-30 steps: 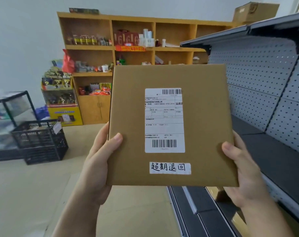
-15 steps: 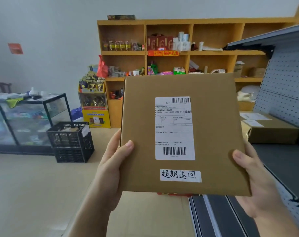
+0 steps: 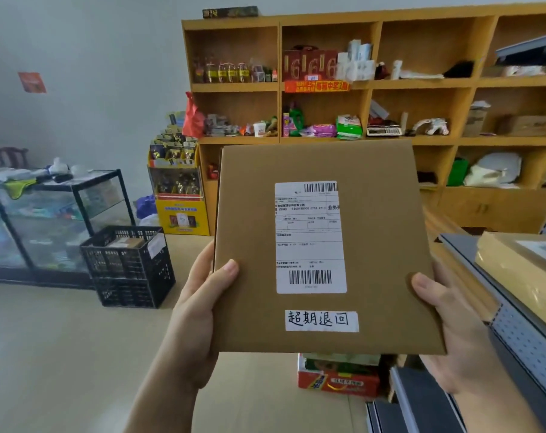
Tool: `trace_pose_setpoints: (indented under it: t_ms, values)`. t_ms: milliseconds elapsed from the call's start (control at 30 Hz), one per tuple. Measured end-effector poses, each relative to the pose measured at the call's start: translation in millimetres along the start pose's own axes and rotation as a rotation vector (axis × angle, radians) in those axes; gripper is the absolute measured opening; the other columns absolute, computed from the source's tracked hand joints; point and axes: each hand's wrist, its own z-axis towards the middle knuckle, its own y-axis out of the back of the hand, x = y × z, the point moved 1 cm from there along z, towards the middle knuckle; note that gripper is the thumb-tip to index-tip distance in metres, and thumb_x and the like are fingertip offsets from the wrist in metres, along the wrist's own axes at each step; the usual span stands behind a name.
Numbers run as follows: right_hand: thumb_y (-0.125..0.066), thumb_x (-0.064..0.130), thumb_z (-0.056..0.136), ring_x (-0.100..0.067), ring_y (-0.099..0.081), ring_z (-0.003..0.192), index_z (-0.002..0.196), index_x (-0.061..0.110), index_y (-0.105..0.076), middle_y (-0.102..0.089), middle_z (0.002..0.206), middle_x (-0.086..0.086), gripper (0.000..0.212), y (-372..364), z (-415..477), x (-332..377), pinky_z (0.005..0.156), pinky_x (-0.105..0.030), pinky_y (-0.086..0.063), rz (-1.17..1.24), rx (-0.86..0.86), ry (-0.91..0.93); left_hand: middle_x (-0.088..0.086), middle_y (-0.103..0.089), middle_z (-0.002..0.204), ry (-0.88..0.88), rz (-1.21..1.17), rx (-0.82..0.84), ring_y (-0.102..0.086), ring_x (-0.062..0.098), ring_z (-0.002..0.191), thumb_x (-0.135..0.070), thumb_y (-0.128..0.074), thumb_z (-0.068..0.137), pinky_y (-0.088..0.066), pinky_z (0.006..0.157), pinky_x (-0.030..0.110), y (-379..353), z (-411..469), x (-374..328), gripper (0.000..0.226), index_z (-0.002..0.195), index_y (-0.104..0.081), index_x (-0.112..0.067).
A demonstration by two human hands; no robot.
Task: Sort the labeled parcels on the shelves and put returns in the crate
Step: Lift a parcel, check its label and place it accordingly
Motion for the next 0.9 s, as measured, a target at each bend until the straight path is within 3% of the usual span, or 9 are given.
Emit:
trace_pose_setpoints:
  t_ms: [167,333,600,900]
  values:
    - [-0.055,0.025,0.086,-0.028,-0.074,0.105,0.137,0.030,-0.060,-0.074,0.121,-0.010,0.051,-21.0,90.7,-20.8,0.076,-0.040,-0.065,-0.019,-0.028,0.047,0.005,-0.069,0.132,0.010,-0.025,0.041,-0.069,0.034,0.117,-0.040,-0.064,0.086,-0.056,0.092,0.055,19.7,109.9,13.6,0.061,0.145,-0.051,-0.037]
    - [-0.056,0.025,0.087,-0.028,-0.074,0.104,0.139,0.032,-0.058,-0.073,0.124,-0.009,0.053,-19.1,171.6,-34.2,0.072,-0.041,-0.064,-0.033,-0.117,0.072,0.003,-0.070,0.130,0.051,-0.027,0.122,-0.070,0.031,0.115,-0.041,-0.064,0.085,-0.059,0.084,0.048,17.1,214.7,28.7,0.061,0.144,-0.051,-0.039]
    - [-0.071,0.025,0.084,-0.034,-0.069,0.116,0.141,0.032,-0.058,-0.072,0.127,-0.009,0.058,26.7,277.7,-71.7,0.080,-0.044,-0.061,-0.071,-0.201,0.007,0.003,-0.071,0.129,0.175,-0.023,0.165,-0.070,0.029,0.114,-0.044,-0.065,0.085,-0.060,0.079,0.044,-5.5,332.7,95.2,0.063,0.145,-0.050,-0.037]
    - [-0.065,0.033,0.083,-0.035,-0.067,0.118,0.140,0.029,-0.059,-0.071,0.129,-0.012,0.057,119.8,419.1,-104.4,0.089,-0.048,-0.055,-0.112,-0.195,-0.077,0.000,-0.072,0.125,0.273,0.051,0.111,-0.072,0.025,0.110,-0.043,-0.074,0.086,-0.059,0.089,0.056,-68.2,452.4,179.4,0.060,0.140,-0.050,-0.041]
